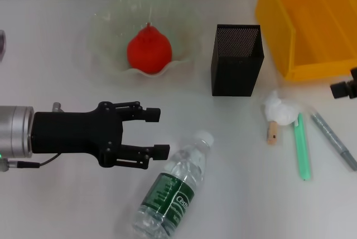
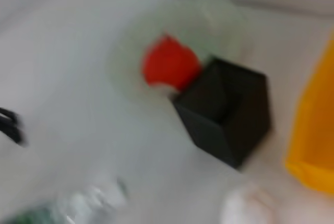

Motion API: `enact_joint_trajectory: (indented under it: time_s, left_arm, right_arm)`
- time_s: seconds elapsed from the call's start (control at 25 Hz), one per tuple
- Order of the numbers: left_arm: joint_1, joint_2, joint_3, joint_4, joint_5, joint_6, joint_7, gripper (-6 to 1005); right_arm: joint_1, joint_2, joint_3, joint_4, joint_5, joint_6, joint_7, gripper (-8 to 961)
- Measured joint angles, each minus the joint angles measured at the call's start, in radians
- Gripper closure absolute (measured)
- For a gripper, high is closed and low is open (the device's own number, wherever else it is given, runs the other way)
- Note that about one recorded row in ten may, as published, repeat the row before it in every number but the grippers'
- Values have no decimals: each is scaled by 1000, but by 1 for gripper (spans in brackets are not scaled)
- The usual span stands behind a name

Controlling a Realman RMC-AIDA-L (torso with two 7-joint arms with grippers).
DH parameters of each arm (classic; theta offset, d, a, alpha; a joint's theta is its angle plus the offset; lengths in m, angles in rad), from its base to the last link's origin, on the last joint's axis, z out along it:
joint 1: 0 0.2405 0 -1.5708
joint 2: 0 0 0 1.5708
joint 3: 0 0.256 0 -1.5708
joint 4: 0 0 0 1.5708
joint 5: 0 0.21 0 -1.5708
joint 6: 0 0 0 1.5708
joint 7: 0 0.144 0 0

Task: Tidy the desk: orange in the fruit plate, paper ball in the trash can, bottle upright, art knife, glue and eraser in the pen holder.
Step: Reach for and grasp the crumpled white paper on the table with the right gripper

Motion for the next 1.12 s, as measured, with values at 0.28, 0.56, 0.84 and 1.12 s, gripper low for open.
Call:
enact_joint_trajectory:
  time_s: [0.28,0.56,0.84,1.12]
  left_arm:
    - [-10,-2,2,-14,4,-3,0,146]
    - [-15,-2,3,-31,5,-15,0,147]
    - [-25,-5,5,-42,5,-24,10,147]
    - [-29,-7,9,-65,5,-26,30,148]
  right_arm:
    - [-2,31,-270,-42,-243,116,184,139]
    - [-11,31,-461,113,-243,360,291,139]
    - [6,32,-536,159,-220,439,320,140]
    - [44,32,-577,255,-208,489,324,140]
